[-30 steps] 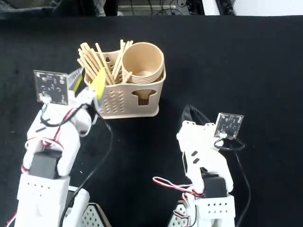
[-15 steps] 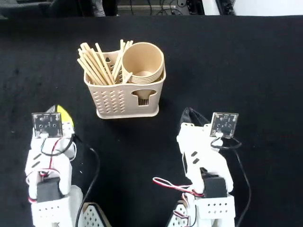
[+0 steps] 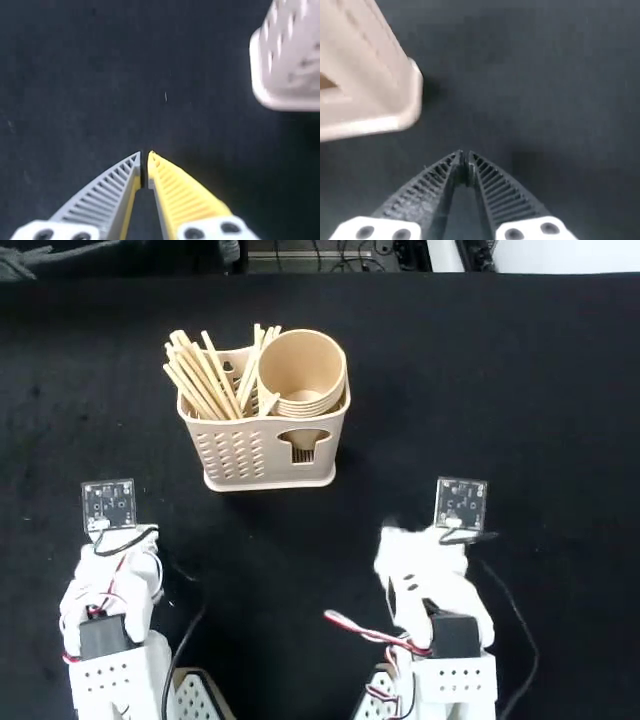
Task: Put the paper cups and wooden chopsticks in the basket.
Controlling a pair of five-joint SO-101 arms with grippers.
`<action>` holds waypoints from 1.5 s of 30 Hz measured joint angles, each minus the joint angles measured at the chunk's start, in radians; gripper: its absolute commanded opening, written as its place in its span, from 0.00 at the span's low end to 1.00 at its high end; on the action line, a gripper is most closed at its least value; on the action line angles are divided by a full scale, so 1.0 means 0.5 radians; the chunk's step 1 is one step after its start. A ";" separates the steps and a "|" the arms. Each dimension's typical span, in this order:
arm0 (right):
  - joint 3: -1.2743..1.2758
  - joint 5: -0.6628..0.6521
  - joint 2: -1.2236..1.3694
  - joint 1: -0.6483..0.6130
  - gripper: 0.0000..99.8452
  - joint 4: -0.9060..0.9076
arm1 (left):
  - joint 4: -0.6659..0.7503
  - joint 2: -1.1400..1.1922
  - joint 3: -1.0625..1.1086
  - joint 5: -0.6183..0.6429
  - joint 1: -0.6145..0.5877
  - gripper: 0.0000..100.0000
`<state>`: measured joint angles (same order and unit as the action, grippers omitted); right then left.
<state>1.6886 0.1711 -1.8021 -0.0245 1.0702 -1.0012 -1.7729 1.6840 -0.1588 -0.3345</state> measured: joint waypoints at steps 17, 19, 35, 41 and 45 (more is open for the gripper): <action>0.000 0.000 0.000 0.193 0.01 0.436 | -0.494 -0.009 0.000 0.006 0.000 0.04; 0.000 0.000 0.000 0.193 0.01 0.436 | -0.494 -0.009 0.000 0.006 0.000 0.04; 0.000 0.000 0.000 0.193 0.01 0.439 | -0.494 -0.009 0.000 0.006 0.000 0.04; 0.000 0.000 0.000 0.193 0.01 0.439 | -0.494 -0.009 0.000 0.006 0.000 0.04; 0.000 0.000 0.000 0.193 0.01 0.439 | -0.494 -0.009 0.000 0.006 0.000 0.04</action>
<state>1.6886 0.1711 -1.8021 0.0721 1.2896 -1.2482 -1.7776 1.6840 -0.1557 -0.3345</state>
